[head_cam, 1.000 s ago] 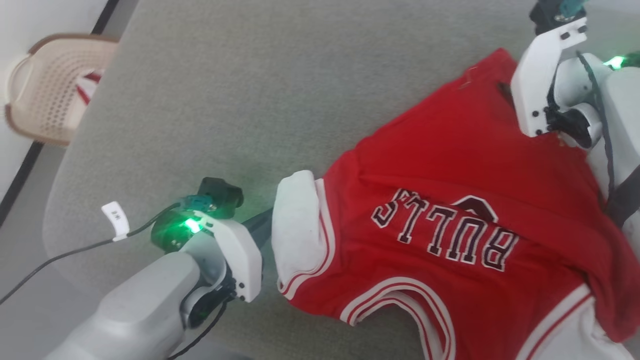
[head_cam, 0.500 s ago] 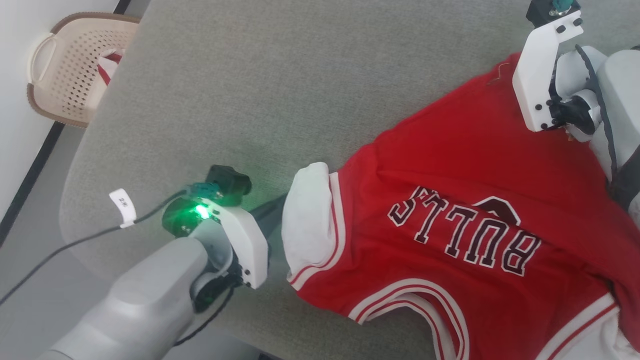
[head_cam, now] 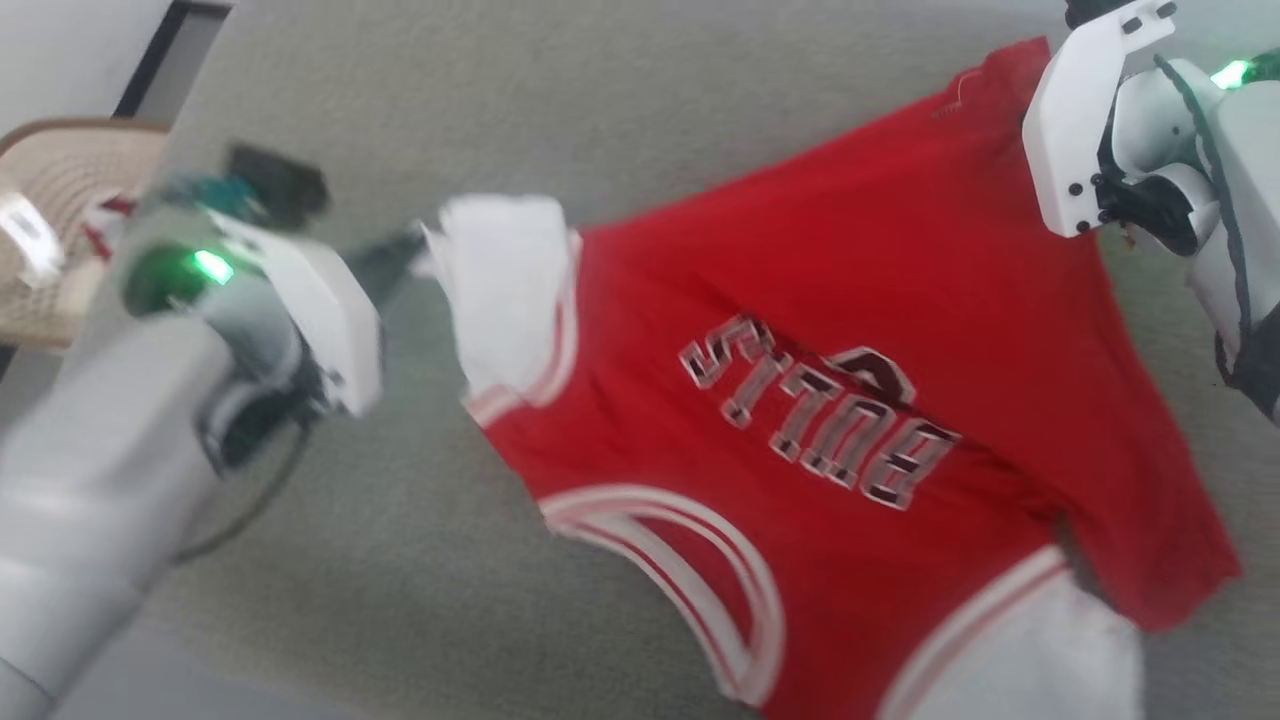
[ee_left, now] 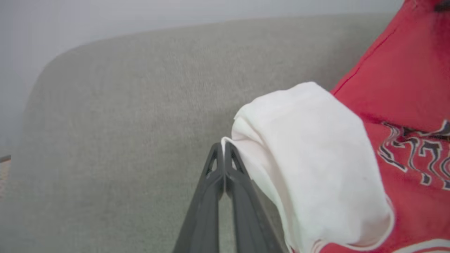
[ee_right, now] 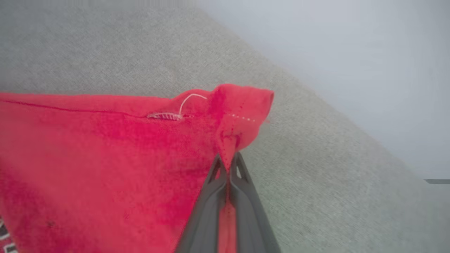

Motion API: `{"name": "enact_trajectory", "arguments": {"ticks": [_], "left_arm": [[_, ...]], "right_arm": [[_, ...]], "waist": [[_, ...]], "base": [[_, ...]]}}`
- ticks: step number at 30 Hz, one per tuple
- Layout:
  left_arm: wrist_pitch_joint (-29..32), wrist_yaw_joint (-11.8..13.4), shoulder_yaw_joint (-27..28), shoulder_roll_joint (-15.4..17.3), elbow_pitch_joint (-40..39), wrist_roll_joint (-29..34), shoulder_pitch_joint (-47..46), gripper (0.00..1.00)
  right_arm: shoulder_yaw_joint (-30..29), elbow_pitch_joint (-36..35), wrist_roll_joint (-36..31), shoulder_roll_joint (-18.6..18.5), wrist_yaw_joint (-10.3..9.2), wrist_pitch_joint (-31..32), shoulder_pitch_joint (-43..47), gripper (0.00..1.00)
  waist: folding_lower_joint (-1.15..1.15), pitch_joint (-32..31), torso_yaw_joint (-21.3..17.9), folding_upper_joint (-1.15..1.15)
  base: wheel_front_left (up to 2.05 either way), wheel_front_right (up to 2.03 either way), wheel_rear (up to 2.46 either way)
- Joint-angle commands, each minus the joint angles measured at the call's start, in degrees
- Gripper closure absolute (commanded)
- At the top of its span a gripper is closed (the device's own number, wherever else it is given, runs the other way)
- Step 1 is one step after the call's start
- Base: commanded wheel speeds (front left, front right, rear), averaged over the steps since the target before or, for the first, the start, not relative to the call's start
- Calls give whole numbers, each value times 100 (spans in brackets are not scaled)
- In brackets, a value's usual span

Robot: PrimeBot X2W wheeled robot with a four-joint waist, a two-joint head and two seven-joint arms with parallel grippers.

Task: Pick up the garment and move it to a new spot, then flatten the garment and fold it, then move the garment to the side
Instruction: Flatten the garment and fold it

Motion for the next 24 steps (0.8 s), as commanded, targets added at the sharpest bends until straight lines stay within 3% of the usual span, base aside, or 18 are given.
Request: {"name": "enact_trajectory", "arguments": {"ticks": [1,7,11,17,24], "left_arm": [[154,77,94,142,-97,-47,-204,100],[901,355,299,589,-311,-82,-1014,100],[1238,475,332,708,-310,6,-1454,100],[1443,591,397,644,-69,167,-2100,100],[1036,515,543,406,580,483,-3098,100]], "right_arm": [[62,-112,58,-56,-7,-81,-79,100],[171,-559,222,-252,-7,-307,-266,100],[150,-763,253,-344,-7,-373,-377,100],[-95,-762,203,-346,-8,-543,-596,100],[-503,-200,-439,-34,-8,-1103,-1161,100]], "waist": [[0,-253,-291,0],[0,-633,-809,0],[0,-810,-1032,0],[0,-868,-1287,0],[0,-424,-1565,0]], "base": [[0,0,0],[0,0,0],[0,0,0],[0,0,0],[0,0,0]]}}
